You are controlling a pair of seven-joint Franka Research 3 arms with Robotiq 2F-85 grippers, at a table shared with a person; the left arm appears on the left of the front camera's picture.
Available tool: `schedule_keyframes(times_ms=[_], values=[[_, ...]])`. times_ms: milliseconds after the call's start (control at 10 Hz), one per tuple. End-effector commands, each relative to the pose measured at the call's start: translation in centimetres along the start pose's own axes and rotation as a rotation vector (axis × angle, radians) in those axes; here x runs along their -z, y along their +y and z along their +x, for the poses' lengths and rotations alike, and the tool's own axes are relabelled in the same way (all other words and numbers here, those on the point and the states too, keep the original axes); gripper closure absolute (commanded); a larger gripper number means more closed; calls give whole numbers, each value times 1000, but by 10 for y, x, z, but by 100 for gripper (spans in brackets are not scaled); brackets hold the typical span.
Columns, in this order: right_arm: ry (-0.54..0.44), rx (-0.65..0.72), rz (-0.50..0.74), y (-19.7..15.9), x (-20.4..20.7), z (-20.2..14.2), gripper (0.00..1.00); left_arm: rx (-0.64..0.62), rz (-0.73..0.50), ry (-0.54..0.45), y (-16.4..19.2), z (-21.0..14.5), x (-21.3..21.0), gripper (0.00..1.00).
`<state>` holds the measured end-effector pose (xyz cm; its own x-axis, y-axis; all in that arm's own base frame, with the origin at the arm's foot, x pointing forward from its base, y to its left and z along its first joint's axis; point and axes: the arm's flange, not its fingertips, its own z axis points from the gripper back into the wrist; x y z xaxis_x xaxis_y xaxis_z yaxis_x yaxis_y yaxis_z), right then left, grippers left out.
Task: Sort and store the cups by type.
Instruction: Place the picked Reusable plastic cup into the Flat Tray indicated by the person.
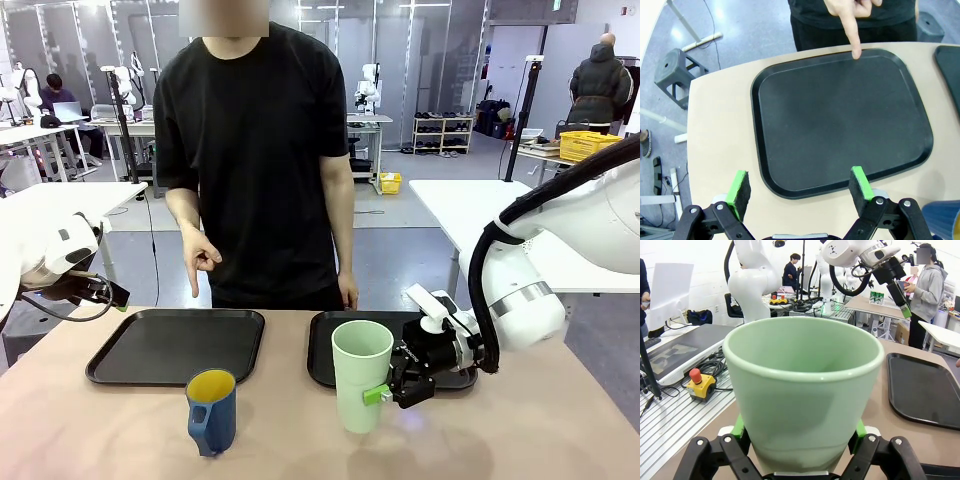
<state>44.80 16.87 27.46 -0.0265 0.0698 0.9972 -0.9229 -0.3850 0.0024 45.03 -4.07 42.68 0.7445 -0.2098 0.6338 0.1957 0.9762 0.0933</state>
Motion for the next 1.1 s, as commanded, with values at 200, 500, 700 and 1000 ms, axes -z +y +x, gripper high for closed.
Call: schedule_keyframes(times_ms=[200,500,700,1000], values=[[-8,-5,11,-2,0,2,51,-4,1,-2,2,0,0,0],[-8,-5,11,-2,0,2,51,-4,1,-2,2,0,0,0],[-8,-5,11,-2,0,2,51,-4,1,-2,2,0,0,0],[14,31,-7,-23,10,20,14,-4,1,-2,2,0,0,0]])
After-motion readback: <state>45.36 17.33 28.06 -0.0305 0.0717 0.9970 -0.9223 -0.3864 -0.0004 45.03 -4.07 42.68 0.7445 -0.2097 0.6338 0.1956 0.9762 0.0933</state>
